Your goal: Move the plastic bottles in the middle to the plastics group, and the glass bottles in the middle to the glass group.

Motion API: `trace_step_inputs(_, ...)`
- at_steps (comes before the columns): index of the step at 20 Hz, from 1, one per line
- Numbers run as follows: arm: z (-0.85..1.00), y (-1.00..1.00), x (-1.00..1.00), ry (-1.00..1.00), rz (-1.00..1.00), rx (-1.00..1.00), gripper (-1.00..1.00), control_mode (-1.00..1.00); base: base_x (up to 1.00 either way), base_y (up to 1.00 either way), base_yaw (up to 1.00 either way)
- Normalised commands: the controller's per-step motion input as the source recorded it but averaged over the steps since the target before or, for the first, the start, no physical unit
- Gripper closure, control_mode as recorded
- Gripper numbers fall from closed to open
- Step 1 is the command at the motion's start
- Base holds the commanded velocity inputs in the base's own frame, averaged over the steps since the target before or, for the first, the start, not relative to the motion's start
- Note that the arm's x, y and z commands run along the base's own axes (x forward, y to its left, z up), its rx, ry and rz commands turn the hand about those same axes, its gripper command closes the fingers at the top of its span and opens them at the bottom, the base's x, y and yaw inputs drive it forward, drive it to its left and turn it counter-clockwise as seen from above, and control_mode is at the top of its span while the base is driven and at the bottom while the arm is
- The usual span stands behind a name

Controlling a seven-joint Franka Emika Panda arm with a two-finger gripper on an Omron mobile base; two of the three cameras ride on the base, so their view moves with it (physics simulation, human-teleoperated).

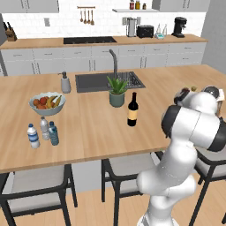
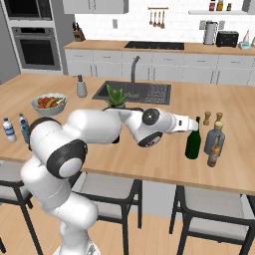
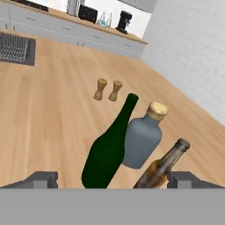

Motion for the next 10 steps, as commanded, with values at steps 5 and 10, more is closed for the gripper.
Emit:
trace_step_inputs(5, 0.29, 0.67, -0.19, 0.13, 0.0, 0.08, -1.0, -1.0, 0.0, 0.0, 0.0)
trace_step_inputs(10, 0.58, 0.62, -0.13, 0.22, 0.0, 0.22, -1.0, -1.0, 0.0, 0.0, 0.0)
